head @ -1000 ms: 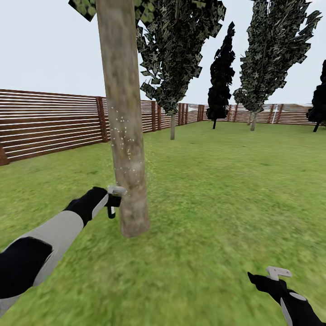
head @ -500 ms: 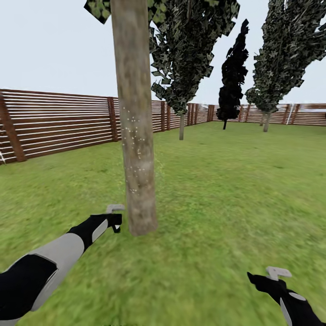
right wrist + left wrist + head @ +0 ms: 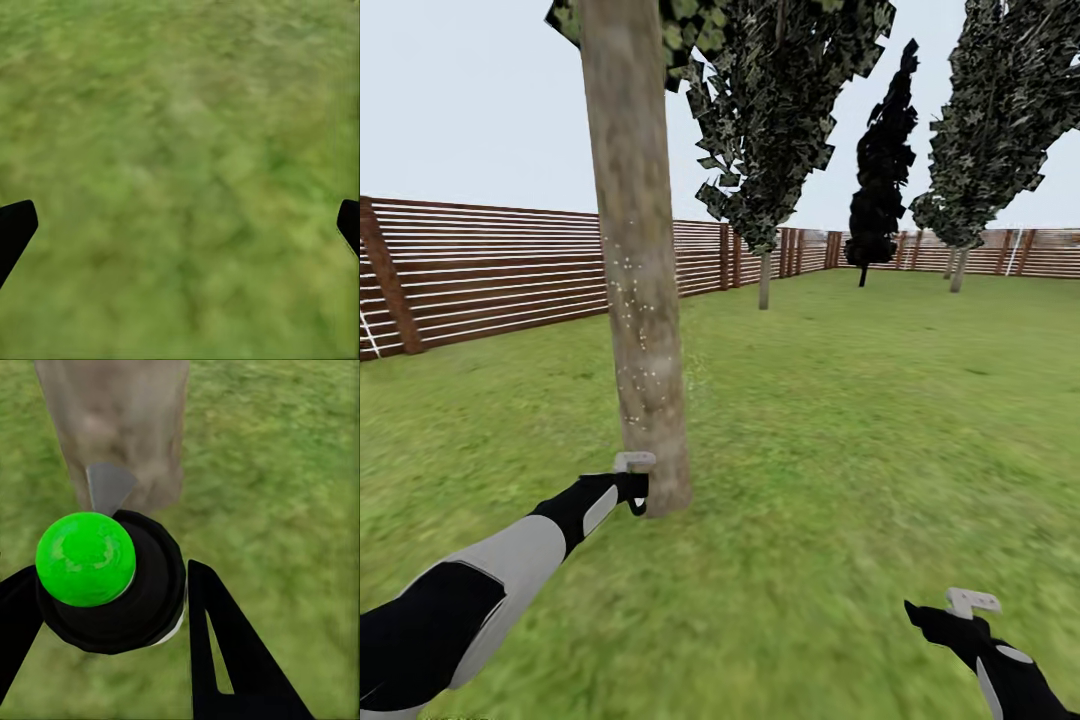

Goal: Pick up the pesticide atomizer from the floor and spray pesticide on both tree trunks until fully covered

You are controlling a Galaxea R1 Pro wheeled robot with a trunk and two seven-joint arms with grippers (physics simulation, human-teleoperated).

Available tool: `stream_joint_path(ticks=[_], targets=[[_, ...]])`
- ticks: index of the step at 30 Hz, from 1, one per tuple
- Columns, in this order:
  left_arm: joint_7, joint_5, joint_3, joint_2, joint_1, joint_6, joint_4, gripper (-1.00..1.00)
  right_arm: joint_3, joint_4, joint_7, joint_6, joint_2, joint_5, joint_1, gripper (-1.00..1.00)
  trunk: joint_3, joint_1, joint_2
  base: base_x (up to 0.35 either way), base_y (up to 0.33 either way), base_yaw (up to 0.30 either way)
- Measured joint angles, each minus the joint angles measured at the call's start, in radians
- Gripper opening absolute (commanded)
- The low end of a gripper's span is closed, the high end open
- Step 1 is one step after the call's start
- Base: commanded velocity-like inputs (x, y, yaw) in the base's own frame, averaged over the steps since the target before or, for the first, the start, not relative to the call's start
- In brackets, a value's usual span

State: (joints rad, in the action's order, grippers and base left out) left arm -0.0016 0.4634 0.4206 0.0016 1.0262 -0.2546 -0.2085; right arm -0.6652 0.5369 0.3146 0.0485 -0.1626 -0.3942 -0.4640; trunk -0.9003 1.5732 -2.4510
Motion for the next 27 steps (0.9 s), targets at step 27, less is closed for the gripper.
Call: stream_joint_path(ticks=[27], targets=[[0.0,-0.001,0.001,-0.006,0.0,0.0,0.0,-1.0,0.0,-0.001,0.0,-0.001,0.002,0.0,0.0,1.0,0.0,0.0,0.0,0.048,-0.312,0.243]])
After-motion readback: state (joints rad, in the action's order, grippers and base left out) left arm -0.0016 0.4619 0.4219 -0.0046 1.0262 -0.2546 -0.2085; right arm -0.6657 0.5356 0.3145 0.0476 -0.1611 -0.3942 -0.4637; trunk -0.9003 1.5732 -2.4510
